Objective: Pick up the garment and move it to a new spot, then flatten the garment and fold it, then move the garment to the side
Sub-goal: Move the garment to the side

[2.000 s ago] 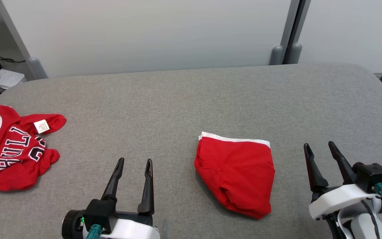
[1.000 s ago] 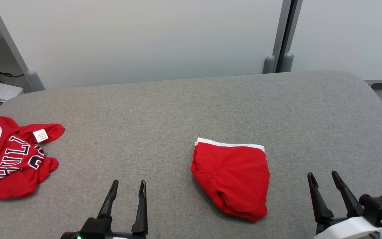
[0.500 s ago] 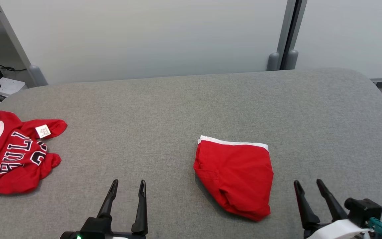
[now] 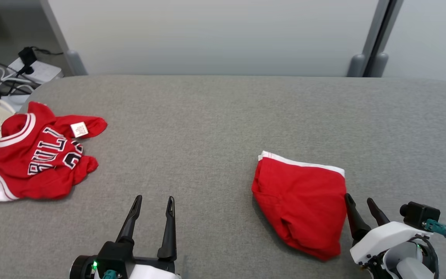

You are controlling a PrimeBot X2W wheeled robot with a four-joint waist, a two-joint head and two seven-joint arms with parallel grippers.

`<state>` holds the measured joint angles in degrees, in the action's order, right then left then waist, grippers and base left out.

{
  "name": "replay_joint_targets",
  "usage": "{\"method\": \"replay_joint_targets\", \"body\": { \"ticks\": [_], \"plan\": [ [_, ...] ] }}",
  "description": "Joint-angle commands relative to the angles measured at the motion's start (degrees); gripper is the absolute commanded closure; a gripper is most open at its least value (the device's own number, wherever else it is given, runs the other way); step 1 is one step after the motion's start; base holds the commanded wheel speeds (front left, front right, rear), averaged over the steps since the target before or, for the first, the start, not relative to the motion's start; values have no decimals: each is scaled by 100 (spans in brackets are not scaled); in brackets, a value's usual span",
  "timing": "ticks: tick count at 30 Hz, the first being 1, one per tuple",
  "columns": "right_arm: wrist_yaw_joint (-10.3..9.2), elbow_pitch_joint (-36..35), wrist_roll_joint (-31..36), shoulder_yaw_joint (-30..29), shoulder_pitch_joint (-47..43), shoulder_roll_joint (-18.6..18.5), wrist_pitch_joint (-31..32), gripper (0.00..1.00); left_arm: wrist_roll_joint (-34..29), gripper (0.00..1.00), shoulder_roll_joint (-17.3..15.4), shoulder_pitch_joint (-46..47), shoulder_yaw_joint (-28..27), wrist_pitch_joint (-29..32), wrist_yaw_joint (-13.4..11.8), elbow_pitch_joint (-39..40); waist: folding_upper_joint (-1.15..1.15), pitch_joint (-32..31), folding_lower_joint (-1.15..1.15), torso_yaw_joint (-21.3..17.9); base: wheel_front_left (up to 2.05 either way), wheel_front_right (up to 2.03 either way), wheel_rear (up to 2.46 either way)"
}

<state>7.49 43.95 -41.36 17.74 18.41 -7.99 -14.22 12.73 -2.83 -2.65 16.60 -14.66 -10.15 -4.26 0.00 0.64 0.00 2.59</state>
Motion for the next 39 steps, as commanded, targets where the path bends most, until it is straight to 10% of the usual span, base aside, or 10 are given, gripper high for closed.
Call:
{"method": "replay_joint_targets", "body": {
  "ticks": [1,15,18,19,39],
  "plan": [
    [0,-9,-136,171,226,-41,-58,0,6,0,-5,321,-151,-34,-29,166,0,123,0,132,0,0,0],
    [0,679,-1818,753,789,-211,518,0,66,0,-5,604,22,-34,-84,216,0,597,0,555,0,0,0],
    [0,642,-1967,929,849,-271,511,92,68,0,-5,643,34,-34,-95,226,0,634,0,587,0,0,0],
    [0,624,-1980,999,878,-304,472,100,68,0,-5,656,37,-34,-97,226,0,641,0,596,0,0,0],
    [0,530,-270,2209,2212,-872,-75,100,-28,0,-5,887,75,-34,-17,209,0,823,0,318,0,0,0]
  ]
}}
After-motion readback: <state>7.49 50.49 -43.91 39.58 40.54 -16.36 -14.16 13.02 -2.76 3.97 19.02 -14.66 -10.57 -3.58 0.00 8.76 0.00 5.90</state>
